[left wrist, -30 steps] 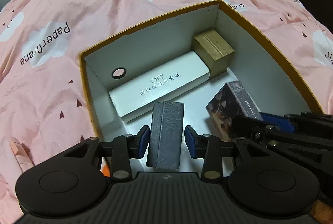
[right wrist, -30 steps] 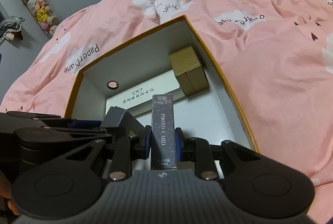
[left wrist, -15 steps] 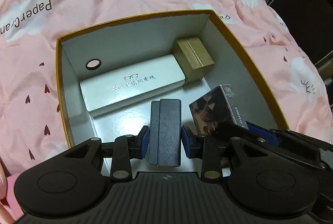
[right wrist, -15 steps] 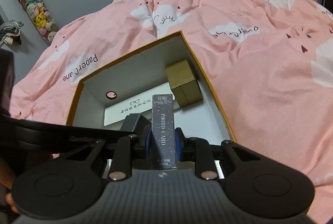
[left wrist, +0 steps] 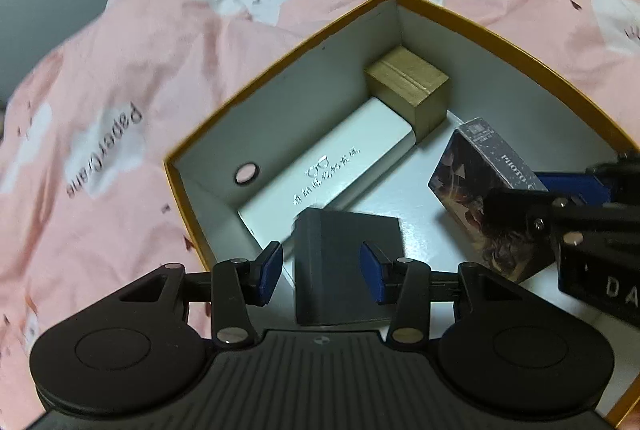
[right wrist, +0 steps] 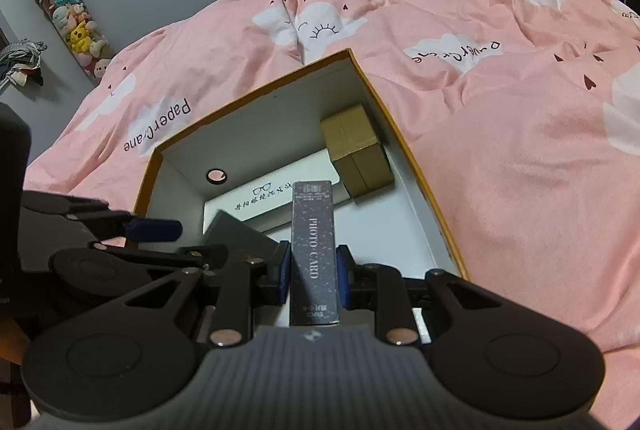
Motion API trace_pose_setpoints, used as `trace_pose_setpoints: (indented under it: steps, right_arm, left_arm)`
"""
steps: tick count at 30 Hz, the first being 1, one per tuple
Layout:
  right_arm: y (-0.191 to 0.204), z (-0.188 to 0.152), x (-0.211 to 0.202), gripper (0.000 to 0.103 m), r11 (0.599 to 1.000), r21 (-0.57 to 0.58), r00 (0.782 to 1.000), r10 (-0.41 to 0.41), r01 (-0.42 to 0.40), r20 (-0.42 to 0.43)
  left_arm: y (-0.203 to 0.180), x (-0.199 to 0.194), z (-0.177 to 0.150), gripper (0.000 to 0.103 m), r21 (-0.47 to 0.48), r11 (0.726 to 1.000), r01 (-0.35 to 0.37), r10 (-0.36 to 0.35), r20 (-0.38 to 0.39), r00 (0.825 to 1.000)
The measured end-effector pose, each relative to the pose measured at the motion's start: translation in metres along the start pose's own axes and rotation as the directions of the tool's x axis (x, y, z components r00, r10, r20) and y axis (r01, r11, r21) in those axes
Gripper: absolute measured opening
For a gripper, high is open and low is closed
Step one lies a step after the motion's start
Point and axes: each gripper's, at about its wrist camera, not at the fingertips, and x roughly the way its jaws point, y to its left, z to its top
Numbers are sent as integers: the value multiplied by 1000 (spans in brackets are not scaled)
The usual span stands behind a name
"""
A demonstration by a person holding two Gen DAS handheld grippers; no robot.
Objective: Organize objects
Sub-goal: 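Lower the black box into the box and open the left tool, then lower the PHOTO CARD box with the right tool while the left tool approaches the orange ball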
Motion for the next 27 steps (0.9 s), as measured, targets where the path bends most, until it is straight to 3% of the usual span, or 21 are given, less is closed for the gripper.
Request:
trace_pose_setpoints:
  steps: [4,8,12,16,20,23,27]
  right_arm:
    - [0,0,1,24,1000,0,1000,5,-5,-5]
    - [-3,1,3,24,999,21,999,32,-31,-23]
    - [3,6,11,24,999,27,999,32,-31,-38]
    - [12,10,24,24,1000,30,996,5,-2,-90]
    - [23,14,35,24,1000,23,991,16,-13,-130]
    - [29,16,43,24,999,22,990,36,-34,-134]
    - [34,22,54,24,997,28,988,78,-75,-131]
  left_arm:
    - [1,-1,-1,41,58,998,-31,30,13,999]
    - [13,-7,-6,41,67,995,69,-71,31,997]
    - [22,-16,-16,41,56,995,77,-80,59,995]
    - [44,-34,-32,40,-75,988,138,-126,139,982]
    - [67,-56,-50,40,-247,944,219,-164,224,961]
    - [81,-62,-62,40,-343,914,217,-137,243,960]
    - [92,-62,-75,40,-409,894,184,-91,235,968]
